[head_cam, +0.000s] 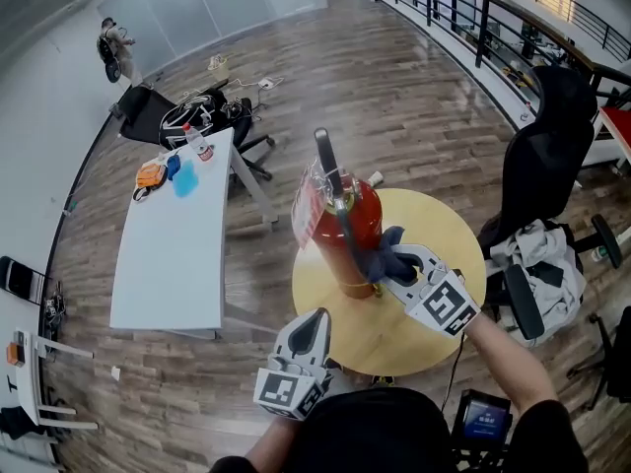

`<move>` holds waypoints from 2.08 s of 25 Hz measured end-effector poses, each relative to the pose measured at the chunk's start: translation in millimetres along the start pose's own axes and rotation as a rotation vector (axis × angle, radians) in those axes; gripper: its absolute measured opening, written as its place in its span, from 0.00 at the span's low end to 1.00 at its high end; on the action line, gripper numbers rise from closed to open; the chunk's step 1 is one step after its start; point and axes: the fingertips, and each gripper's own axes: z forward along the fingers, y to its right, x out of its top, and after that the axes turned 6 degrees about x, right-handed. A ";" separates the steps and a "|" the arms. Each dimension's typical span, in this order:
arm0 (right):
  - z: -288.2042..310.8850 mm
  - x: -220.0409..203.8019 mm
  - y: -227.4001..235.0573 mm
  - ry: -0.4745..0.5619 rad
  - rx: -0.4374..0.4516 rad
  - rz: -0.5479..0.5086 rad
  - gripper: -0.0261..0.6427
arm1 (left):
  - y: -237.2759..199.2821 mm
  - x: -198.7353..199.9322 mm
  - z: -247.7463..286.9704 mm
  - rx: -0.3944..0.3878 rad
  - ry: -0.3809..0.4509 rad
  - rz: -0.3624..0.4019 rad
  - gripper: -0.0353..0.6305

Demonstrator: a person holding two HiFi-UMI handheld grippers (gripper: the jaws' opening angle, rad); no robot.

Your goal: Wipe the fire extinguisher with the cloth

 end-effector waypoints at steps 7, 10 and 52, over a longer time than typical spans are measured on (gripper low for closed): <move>3.9 -13.2 1.3 -0.146 -0.033 0.010 0.20 | -3.0 -2.6 -4.5 0.029 -0.023 -0.001 0.09; -14.7 56.2 19.9 -0.042 -0.072 0.000 0.20 | -5.2 -2.0 -3.4 0.049 -0.025 0.004 0.09; -4.0 111.2 78.2 -0.025 -0.041 0.220 0.21 | -12.7 37.3 26.0 0.136 0.068 -0.067 0.09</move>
